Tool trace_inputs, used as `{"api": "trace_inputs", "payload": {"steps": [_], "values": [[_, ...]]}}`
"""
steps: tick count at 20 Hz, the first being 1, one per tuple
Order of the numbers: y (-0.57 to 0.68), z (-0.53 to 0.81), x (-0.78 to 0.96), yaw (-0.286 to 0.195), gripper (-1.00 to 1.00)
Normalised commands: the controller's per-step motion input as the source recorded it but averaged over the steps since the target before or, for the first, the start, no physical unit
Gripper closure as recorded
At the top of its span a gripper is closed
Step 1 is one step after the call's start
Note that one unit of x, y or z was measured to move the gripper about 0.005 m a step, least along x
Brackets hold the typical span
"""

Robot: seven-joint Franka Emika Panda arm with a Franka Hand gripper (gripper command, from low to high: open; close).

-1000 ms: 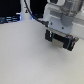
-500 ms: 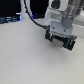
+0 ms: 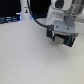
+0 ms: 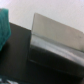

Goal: Open the kcup holder, insert the kcup into the holder, and close the kcup holder

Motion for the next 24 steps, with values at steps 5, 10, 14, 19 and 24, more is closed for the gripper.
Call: {"api": "trace_inputs", "payload": {"steps": [5,10,14,19,24], "values": [[0.55,-0.01,-0.57,0.066,-1.0],[0.63,0.01,-0.62,0.044,-1.0],[0.66,0.0,-0.71,0.024,-1.0],[0.59,-0.08,-0.9,0.01,-1.0],[0.59,-0.15,-0.92,0.006,-1.0]]}}
